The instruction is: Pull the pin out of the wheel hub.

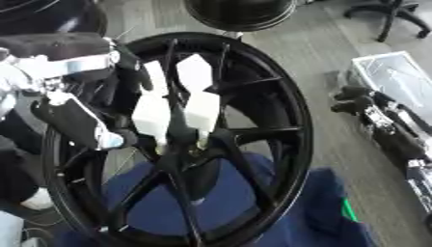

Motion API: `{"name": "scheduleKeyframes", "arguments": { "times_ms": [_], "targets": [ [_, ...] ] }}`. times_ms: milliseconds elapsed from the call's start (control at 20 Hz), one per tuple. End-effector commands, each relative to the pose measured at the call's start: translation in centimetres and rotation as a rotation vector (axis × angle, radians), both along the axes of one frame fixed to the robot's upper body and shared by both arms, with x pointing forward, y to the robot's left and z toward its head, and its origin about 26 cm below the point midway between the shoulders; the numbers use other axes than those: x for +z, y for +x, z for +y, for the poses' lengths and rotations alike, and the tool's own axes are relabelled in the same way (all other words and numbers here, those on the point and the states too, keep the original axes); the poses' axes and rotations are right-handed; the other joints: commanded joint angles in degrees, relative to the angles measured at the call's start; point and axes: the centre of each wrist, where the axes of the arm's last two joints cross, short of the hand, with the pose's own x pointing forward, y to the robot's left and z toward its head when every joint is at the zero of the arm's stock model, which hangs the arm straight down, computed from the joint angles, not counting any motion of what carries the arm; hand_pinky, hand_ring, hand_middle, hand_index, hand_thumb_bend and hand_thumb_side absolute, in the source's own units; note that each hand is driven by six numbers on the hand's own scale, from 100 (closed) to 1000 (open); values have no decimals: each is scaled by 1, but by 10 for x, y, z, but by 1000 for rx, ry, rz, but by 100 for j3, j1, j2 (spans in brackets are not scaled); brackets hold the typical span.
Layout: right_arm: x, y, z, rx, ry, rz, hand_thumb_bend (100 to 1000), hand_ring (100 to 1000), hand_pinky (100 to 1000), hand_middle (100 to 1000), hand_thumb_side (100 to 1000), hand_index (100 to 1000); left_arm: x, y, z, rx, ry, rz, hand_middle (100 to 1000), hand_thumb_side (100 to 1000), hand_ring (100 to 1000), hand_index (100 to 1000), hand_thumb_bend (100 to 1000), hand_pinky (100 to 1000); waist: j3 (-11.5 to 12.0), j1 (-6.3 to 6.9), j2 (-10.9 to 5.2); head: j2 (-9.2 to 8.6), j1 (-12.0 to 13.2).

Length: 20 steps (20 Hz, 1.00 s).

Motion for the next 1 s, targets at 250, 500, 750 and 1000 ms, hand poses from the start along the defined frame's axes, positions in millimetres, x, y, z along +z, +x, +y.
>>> {"name": "scheduleKeyframes", "arguments": {
  "times_ms": [250,500,750,1000],
  "targets": [
    [8,1,-4,3,-37,-12,100,768,977,762,639,837,11,-7,1,90,13,81,669,100,509,781,409,430,-1,-30,-81,-49,15],
    [8,1,-4,4,-39,-10,100,769,977,763,641,838,9,-6,-1,96,3,94,668,100,491,777,391,399,-9,-30,-75,-47,6],
    [7,1,-4,4,-38,-10,100,769,978,763,641,838,8,-6,-3,101,-1,102,663,100,485,776,384,391,-17,-31,-72,-42,0],
    [7,1,-4,6,-39,-8,100,769,978,763,642,838,8,-7,-5,96,-7,97,632,100,472,761,380,374,-18,-30,-71,-38,-1]
  ]
}}
